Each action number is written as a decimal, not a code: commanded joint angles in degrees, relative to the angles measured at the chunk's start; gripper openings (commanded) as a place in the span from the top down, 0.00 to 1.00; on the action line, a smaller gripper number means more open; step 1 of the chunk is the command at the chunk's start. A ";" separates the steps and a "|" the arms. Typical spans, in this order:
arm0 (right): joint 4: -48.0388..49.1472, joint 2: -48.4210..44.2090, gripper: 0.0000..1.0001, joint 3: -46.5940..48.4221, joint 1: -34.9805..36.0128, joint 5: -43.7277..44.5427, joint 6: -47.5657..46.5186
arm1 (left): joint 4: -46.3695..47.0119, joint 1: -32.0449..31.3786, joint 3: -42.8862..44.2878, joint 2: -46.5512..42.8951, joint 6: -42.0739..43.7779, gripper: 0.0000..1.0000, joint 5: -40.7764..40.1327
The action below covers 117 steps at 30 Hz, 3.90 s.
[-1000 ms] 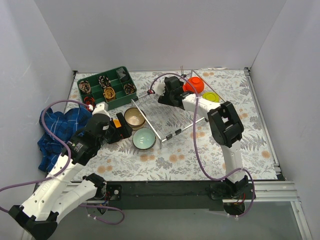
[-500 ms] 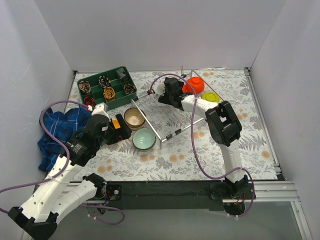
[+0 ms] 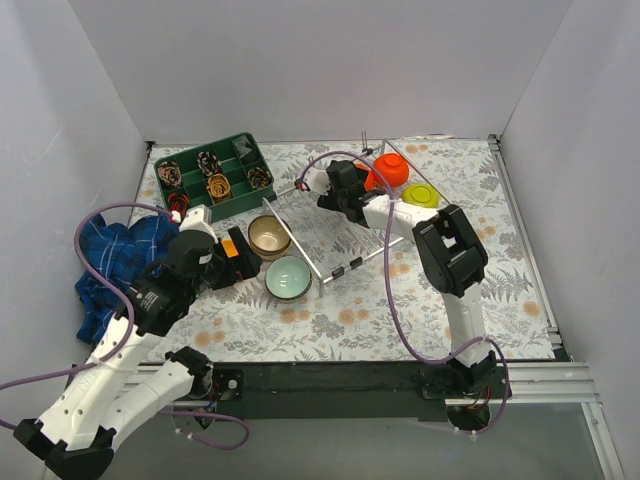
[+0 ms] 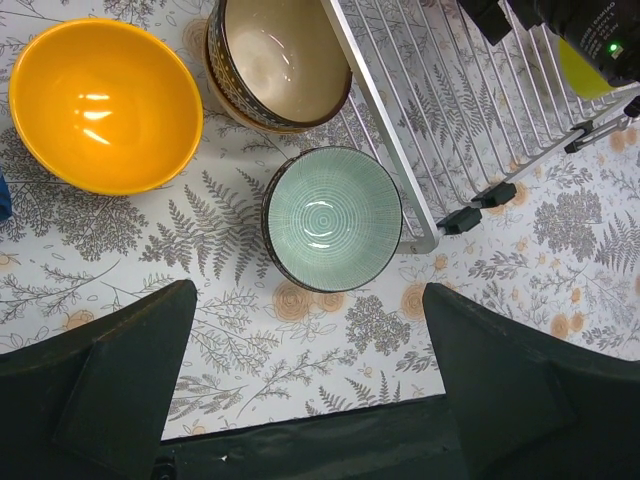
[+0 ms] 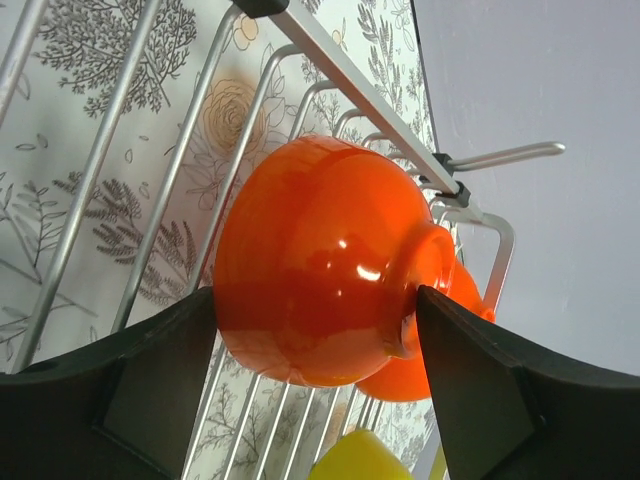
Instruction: Unload the bowls from the dish rack
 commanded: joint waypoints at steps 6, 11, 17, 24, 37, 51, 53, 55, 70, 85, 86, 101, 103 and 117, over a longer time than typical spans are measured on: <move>-3.04 -10.94 0.62 -4.91 3.08 0.16 6.55 | 1.02 -0.14 1.85 -1.99 0.70 0.02 -0.56; -6.99 -17.44 0.67 -6.05 3.61 -2.12 13.66 | 2.25 -0.22 0.80 -3.04 1.23 0.02 -0.12; -10.68 -24.39 0.70 -9.04 3.61 -6.25 25.00 | 5.68 -0.22 -1.05 -3.48 2.28 0.02 1.46; -12.62 -33.00 0.72 -13.52 3.61 -16.07 38.44 | 12.43 -0.14 -2.89 -1.90 3.95 0.02 5.24; -0.95 -48.47 0.66 -24.24 3.61 -43.69 70.61 | 30.55 -0.22 -6.50 5.92 4.48 0.02 15.00; 16.45 -53.40 0.64 -33.65 3.61 -52.92 89.34 | 39.60 -0.22 -11.06 10.06 -0.52 0.05 15.71; 17.60 -53.48 0.64 -34.70 3.61 -53.36 91.18 | 40.13 -0.14 -12.73 9.79 -2.28 0.08 14.83; 19.36 -53.48 0.64 -35.23 3.61 -53.72 92.24 | 41.01 -0.14 -13.70 9.18 -4.03 0.15 14.56; 25.52 -52.52 0.33 -40.85 3.61 -54.43 96.73 | 39.27 -0.22 -15.91 5.40 -7.74 1.00 12.28; -0.05 -53.66 0.01 -35.94 3.08 -39.84 76.26 | -7.64 -0.22 -8.87 2.15 -30.99 1.00 -13.12; -0.58 -53.49 0.01 -35.50 3.00 -38.79 75.64 | -9.16 -0.22 -9.05 1.80 -32.51 1.00 -14.34; -5.24 -51.29 0.02 -33.21 3.08 -36.32 68.17 | -10.33 -0.14 -18.97 1.36 -44.22 1.00 -14.97; -6.29 -51.20 0.02 -32.86 3.08 -35.97 67.55 | -7.52 -0.14 -20.64 1.27 -44.91 1.00 -14.18; -17.19 -46.63 0.01 -24.52 3.09 -28.68 56.48 | 2.61 -0.14 -28.03 1.18 -43.68 0.59 -11.19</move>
